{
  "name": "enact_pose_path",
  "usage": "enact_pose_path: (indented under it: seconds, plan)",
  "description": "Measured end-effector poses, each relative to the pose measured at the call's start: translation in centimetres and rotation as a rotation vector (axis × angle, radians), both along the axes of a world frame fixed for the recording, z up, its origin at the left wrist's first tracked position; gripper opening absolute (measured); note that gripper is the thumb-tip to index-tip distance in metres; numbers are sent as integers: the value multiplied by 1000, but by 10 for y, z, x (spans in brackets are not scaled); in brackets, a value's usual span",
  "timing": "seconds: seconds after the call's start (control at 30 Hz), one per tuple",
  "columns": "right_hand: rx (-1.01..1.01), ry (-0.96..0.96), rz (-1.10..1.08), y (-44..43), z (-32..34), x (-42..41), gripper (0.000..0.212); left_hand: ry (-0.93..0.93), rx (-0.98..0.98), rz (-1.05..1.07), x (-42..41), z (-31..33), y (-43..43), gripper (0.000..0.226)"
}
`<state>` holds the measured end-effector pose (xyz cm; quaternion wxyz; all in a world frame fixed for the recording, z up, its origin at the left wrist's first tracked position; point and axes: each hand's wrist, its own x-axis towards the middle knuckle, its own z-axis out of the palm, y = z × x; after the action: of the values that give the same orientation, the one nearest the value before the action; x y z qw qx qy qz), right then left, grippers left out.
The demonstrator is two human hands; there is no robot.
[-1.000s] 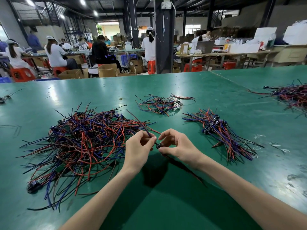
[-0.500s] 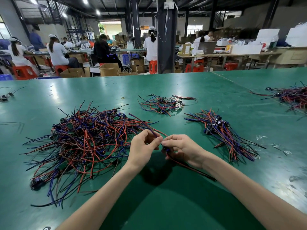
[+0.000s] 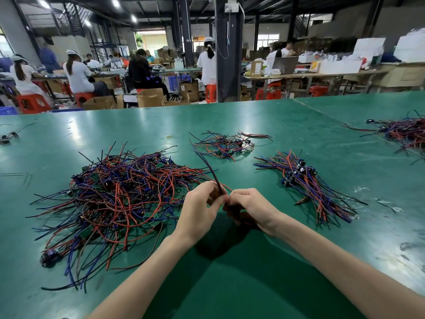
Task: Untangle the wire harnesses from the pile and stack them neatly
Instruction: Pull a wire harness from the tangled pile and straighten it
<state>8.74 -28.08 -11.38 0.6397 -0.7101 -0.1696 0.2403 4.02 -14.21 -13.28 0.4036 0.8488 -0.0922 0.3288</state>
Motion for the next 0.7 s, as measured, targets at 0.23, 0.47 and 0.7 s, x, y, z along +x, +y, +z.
enact_pose_path:
  seconds: [0.23,0.47,0.7]
  plan:
    - [7,9,-27,0,-1,0,24,44,-134,41,2,-3,-3,17]
    - [-24,91,11,0,1,3,27,182,-396,2,4,-3,-3,21]
    - [-66,47,10,-3,2,6,26,242,-527,-13,7,-7,-2,19]
